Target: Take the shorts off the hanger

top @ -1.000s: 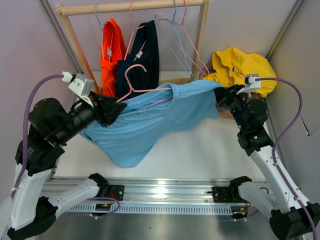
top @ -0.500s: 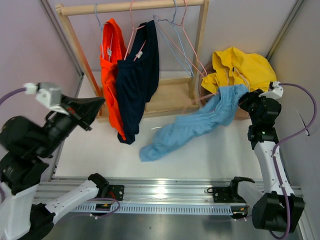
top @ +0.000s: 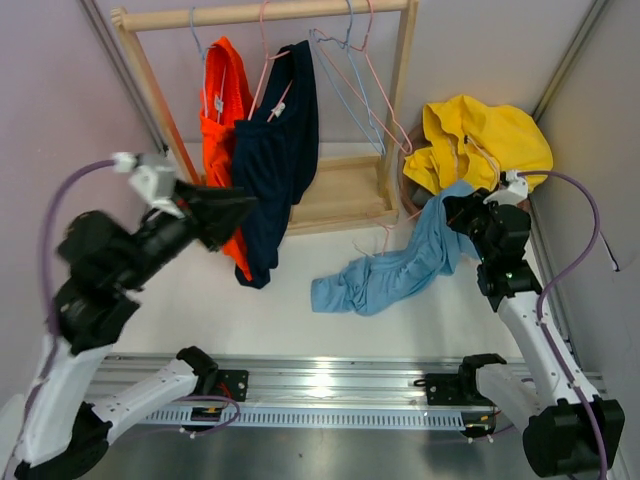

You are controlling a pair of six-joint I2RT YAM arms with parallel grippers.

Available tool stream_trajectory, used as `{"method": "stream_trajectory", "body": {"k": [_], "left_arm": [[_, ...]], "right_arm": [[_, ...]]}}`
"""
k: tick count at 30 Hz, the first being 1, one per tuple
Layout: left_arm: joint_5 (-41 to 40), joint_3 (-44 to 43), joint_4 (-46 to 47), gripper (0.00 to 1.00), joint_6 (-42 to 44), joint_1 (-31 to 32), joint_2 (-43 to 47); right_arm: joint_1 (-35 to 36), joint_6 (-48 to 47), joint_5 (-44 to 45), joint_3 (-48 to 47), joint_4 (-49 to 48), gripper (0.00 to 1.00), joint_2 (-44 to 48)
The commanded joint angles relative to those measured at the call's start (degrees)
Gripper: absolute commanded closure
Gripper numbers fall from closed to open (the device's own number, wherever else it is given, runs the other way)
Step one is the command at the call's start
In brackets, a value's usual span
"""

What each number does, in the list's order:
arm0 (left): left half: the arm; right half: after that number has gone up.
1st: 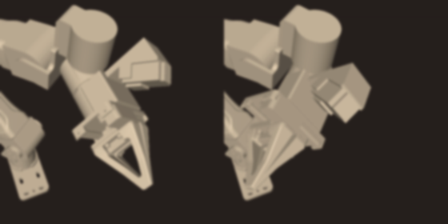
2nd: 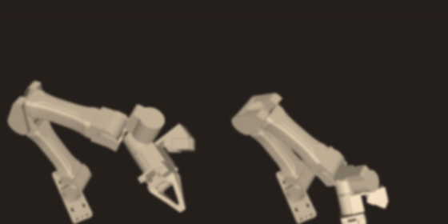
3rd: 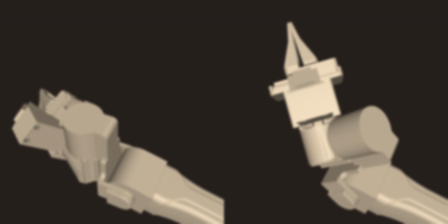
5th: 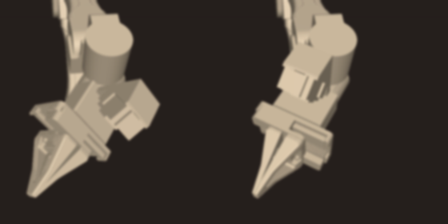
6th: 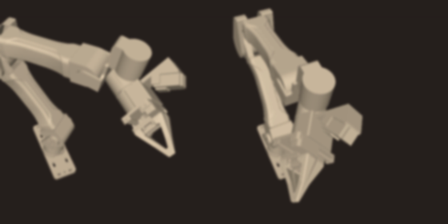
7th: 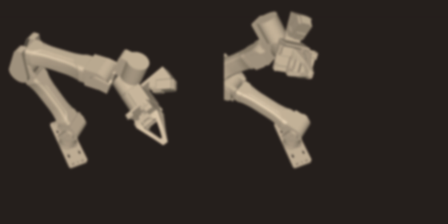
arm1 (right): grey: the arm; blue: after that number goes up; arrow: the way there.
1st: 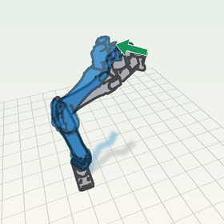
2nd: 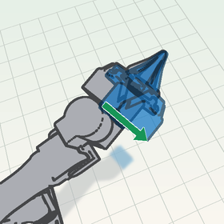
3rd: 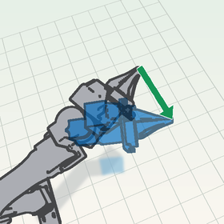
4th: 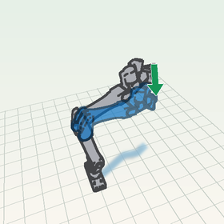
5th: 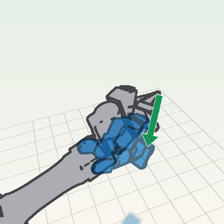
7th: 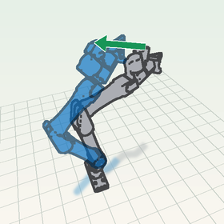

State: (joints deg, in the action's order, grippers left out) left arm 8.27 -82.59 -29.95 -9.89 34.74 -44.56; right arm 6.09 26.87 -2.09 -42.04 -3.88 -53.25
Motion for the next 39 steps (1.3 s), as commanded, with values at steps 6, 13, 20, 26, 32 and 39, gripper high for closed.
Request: {"method": "stream_trajectory", "body": {"k": [6, 13, 20, 26, 32, 39], "left_arm": [[8.25, 28.52, 33.34, 0.26, -12.17, 1.99, -17.03], [7.19, 32.22, 51.9, 0.29, -12.52, 6.57, -37.08], [11.32, 31.44, 70.11, 0.31, -15.51, 7.44, -50.62], [13.7, 27.57, 75.3, 0.32, -16.03, 7.71, -59.75], [14.93, 23.53, 78.56, 0.33, -17.09, 8.32, -66.44], [13.97, 19.84, 78.29, 0.34, -17.53, 8.85, -71.98]], "right_arm": [[0.94, -2.79, 3.67, -3.31, 2.03, 1.0, 5.09], [0.68, -4.29, 4.37, -2.52, 3.09, 1.0, 5.97], [0.68, -3.58, 2.79, -1.64, 1.68, 1.0, 4.56], [0.77, -3.49, 2.79, -1.73, 1.86, 1.0, 4.56], [0.77, -4.02, 2.7, -2.08, 2.39, 1.0, 4.12], [0.77, -4.81, 1.03, -2.61, 2.91, 1.0, 3.07]]}}
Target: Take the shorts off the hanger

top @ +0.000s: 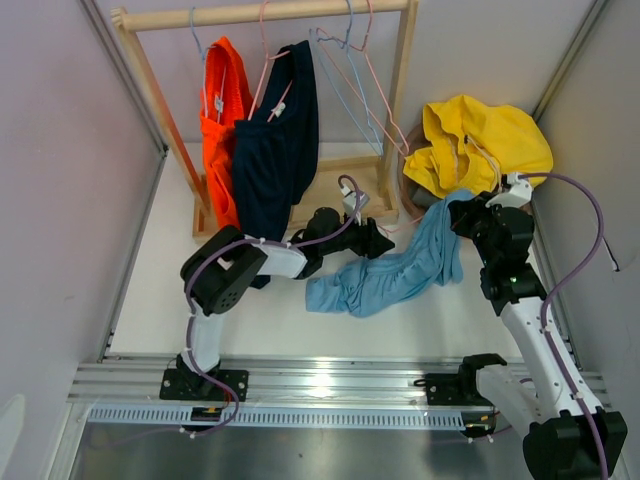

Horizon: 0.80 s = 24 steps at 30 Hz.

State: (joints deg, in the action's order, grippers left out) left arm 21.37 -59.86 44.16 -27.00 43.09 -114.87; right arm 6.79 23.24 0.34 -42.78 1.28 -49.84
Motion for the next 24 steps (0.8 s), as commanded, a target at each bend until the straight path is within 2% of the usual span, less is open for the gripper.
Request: {"method": "stream_trajectory", "body": {"k": [1, 12, 15, 18, 19, 20, 21, 24], "left_arm": [[0.61, -3.16, 3.92, 0.35, -0.5, 0.59, -2.11], [-1.77, -5.01, 1.89, 0.37, 0.2, 0.59, -6.06], [-0.89, -6.5, 2.07, 0.44, -0.68, 0.59, -7.82], [0.34, -7.82, 2.59, 0.65, -1.91, 0.59, -9.32], [0.87, -8.17, 3.03, 0.86, -2.61, 0.59, -9.67], [1.65, -8.35, 3.3, 0.94, -2.79, 0.59, -10.02], [2.36, -8.52, 3.65, 1.0, -3.14, 0.59, -10.2], [3.33, -6.95, 5.05, 1.0, -3.49, 0.59, -8.63]], "right_arm": [[0.07, -1.27, -1.31, -2.04, -2.16, 1.0, -0.43], [0.16, -1.01, -1.83, -2.04, -3.21, 1.0, -2.1], [0.16, -1.18, -1.75, -2.21, -3.21, 1.0, -2.54], [0.16, -1.36, -1.66, -2.22, -3.3, 1.0, -2.8], [0.16, -1.36, -1.66, -2.22, -3.39, 1.0, -2.89], [0.16, -1.27, -1.66, -2.13, -3.39, 1.0, -2.98], [0.16, -1.36, -1.74, -2.04, -3.39, 1.0, -3.06], [0.16, -1.1, -1.57, -1.69, -3.56, 1.0, -3.07]]}}
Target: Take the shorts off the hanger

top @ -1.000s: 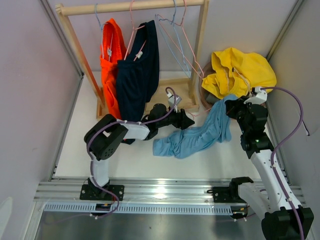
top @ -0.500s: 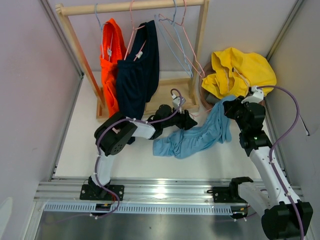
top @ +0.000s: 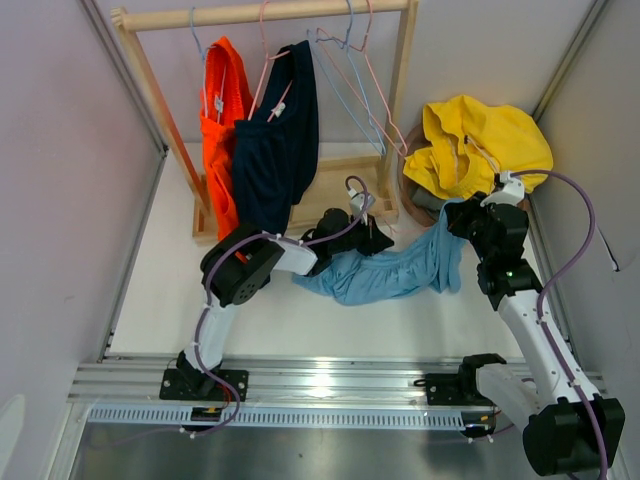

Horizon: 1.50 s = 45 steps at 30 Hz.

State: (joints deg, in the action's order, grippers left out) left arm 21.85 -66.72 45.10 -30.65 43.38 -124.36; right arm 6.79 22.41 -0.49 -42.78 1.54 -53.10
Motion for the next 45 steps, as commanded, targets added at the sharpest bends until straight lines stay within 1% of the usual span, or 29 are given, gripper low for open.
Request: {"method": "stream_trajectory", "body": {"k": [1, 2, 3, 4, 5, 6, 8, 9, 12, 13, 16, 17, 19, 20, 23, 26, 27, 29, 30, 33, 35, 38, 40, 44, 45], "left_arm": [[2.68, 0.44, 4.29, 1.0, 0.42, 0.31, 1.83], [2.41, 2.8, 4.29, 1.0, 0.77, 0.31, 3.31], [2.06, 3.87, 4.03, 1.0, 1.12, 0.22, 7.16], [0.76, 4.57, 1.42, 1.0, 2.78, 0.22, 9.63], [-0.13, 7.54, -0.17, 1.0, 3.84, 0.22, 12.35], [-1.96, 8.61, -3.58, 1.0, 6.54, 0.39, 18.56], [-5.48, 11.68, -8.6, 1.0, 10.07, 0.66, 25.09], [-8.8, 13.87, -12.98, 1.0, 12.96, 0.83, 31.13], [-13.31, 19.76, -17.15, 1.0, 16.31, 0.83, 39.78], [-15.06, 22.13, -18.2, 1.0, 16.85, 0.75, 45.37], [-17.79, 25.22, -21.96, 1.0, 17.99, 0.83, 52.88], [-19.89, 25.49, -23.47, 1.0, 18.26, 0.83, 57.08], [-21.57, 25.33, -27.16, 1.0, 19.92, 0.83, 60.71], [-25.06, 25.23, -28.39, 1.0, 20.54, 0.83, 63.68], [-28.69, 24.53, -30.33, 1.0, 20.55, 0.83, 67.3], [-31.51, 22.7, -31.03, 1.0, 19.23, 0.92, 70.47], [-33.08, 20.6, -32.87, 1.0, 19.05, 1.18, 73.44], [-33.36, 19.79, -34.36, 1.0, 19.31, 1.19, 73.99], [-33.45, 17.87, -35.34, 1.0, 20.19, 1.19, 74.52], [-35.2, 15.84, -39.2, 1.0, 20.9, 1.27, 78.11], [-36.25, 15.04, -40.53, 1.0, 21.07, 1.27, 81.01], [-36.61, 13.11, -42.99, 1.0, 21.86, 1.27, 82.69], [-36.79, 13.54, -43.26, 1.0, 21.95, 1.27, 82.96], [-36.61, 14.6, -41.07, 1.0, 21.6, 1.27, 82.17], [-36.7, 14.69, -39.23, 1.0, 21.51, 1.27, 81.12]], "right_arm": [[0.16, -0.27, -0.74, -1.6, -3.83, 1.0, 0.19], [0.16, -0.27, -0.56, -1.6, -3.74, 1.0, 0.28], [0.16, -0.35, -0.3, -1.6, -3.65, 1.0, 0.37], [0.16, -0.53, -0.04, -1.6, -3.48, 1.0, 0.54], [0.16, -0.62, 0.23, -1.69, -3.13, 1.0, 0.72], [0.07, -0.7, 0.4, -1.69, -2.95, 1.0, 1.15], [-0.02, -0.88, 0.4, -1.78, -2.6, 1.0, 1.86], [-0.19, -0.88, 2.14, -1.78, -2.51, 1.0, 2.47], [-0.55, -0.71, 2.51, -1.69, -2.33, 1.0, 3.26], [-0.63, -0.62, 2.6, -1.6, -2.42, 1.0, 3.44], [-0.98, -0.35, 2.78, -1.07, -2.42, 1.0, 3.97], [-1.25, -0.18, 2.95, -1.07, -2.16, 1.0, 4.14], [-1.51, 0.08, 3.04, -1.07, -1.81, 1.0, 4.76], [-1.77, 0.09, 3.74, -1.07, -1.8, 1.0, 5.02], [-2.39, 1.31, 5.76, -0.81, 0.48, 1.0, 6.17], [-5.98, 4.91, 5.06, 0.59, 1.09, 1.0, 6.78], [-13.83, 9.1, -1.9, 2.6, -0.12, 1.0, 6.52], [-15.04, 10.89, -3.19, 3.92, -0.83, 1.0, 6.26], [-15.92, 11.51, -4.16, 4.37, -0.92, 1.0, 5.39], [-17.51, 13.09, -5.13, 5.86, -3.12, 1.0, 3.1], [-17.6, 14.49, -5.13, 6.83, -4.52, 1.0, 2.39], [-17.42, 15.72, -6.27, 8.42, -6.72, 1.0, 1.51], [-16.9, 15.91, -6.28, 8.77, -7.25, 1.0, 1.33], [-10.68, 12.31, -2.86, 7.81, -7.43, 1.0, 2.91], [-5.09, 8.56, -1.98, 7.72, -8.21, 1.0, 3.44]]}}
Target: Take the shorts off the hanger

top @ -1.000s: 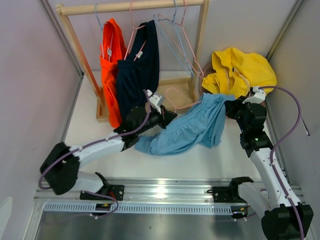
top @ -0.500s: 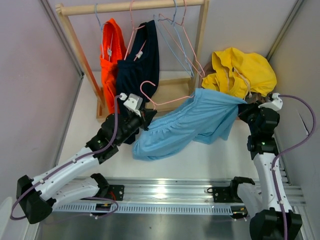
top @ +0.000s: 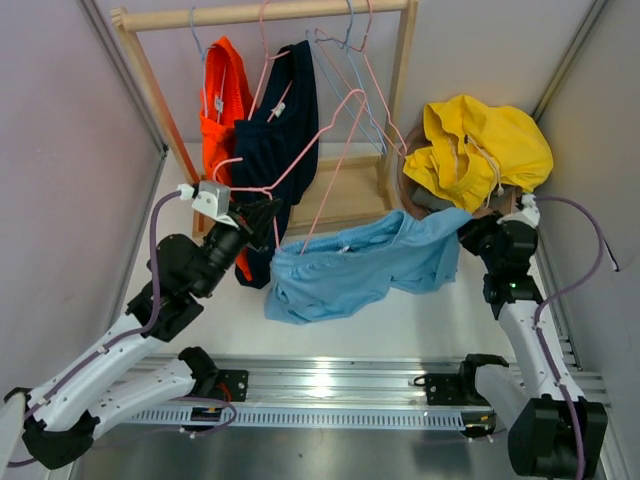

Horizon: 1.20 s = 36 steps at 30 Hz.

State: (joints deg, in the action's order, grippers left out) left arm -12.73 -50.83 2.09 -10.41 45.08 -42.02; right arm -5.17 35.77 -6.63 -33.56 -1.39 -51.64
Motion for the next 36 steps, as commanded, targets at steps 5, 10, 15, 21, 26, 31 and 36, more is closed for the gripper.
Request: {"method": "stream_trajectory", "body": {"k": [5, 10, 15, 21, 26, 31, 36], "left_arm": [[-4.23, -4.88, 11.0, 1.0, 2.94, -0.43, -8.59], [-6.86, -19.3, 3.12, 1.0, 4.26, -0.43, -17.55], [-10.47, -17.56, -0.77, 1.0, 3.39, -0.34, -17.4], [-8.89, -12.63, -3.74, 1.0, 1.45, -0.34, -12.83], [-10.38, -10.87, -6.91, 1.0, 0.31, -0.26, -10.19], [-13.54, -11.75, -8.32, 1.0, 1.36, -0.34, -12.73], [-12.94, -18.41, -10.87, 1.0, 0.14, -2.01, -21.41]], "right_arm": [[25.8, -16.77, 5.39, -3.16, -11.71, 1.0, 6.37], [27.94, -21.25, 19.6, -12.65, -6.1, 1.0, 6.38], [22.14, -26.18, 24.03, -28.02, -4.5, 1.0, 0.41], [5.1, -22.26, 18.69, -55.35, -3.18, 1.0, -19.26], [-1.68, -20.13, 15.17, -74.26, -6.7, 1.0, -39.21], [-2.65, -18.29, 8.49, -73.7, -4.67, 1.0, -51.97], [-2.83, -15.21, 0.32, -65.85, -0.32, 1.0, -58.48]]}}
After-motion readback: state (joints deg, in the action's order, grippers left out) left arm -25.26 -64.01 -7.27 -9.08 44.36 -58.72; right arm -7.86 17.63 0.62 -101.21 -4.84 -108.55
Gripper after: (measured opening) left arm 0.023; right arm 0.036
